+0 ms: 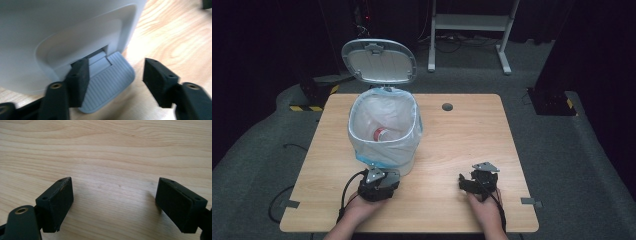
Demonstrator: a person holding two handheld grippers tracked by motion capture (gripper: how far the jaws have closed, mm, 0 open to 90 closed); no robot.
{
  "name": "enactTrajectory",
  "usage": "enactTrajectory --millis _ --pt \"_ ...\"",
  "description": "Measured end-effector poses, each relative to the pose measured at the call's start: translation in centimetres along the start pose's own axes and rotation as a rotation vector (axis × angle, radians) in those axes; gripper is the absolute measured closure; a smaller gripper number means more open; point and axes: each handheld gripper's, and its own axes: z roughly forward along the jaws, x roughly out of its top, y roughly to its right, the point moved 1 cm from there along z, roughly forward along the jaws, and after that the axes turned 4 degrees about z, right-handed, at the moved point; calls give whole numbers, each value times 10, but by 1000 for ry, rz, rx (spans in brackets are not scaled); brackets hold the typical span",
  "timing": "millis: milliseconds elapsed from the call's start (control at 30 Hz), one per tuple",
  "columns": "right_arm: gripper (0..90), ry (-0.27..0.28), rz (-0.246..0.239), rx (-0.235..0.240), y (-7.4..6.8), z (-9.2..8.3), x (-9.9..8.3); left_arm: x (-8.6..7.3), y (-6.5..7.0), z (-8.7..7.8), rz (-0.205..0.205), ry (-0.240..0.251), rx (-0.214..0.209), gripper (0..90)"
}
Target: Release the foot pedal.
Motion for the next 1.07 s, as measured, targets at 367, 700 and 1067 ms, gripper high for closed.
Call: enactTrajectory --millis 367,700,1067 --pt "149 2 -4 0 -5 1 1 -35 -30 -53 69 41 9 247" --pt "169 4 -2 3 -5 1 1 -67 -103 -63 -87 -25 166 187" --pt "170 6 10 -7 -7 1 0 -68 -104 -58 -98 -48 181 211"
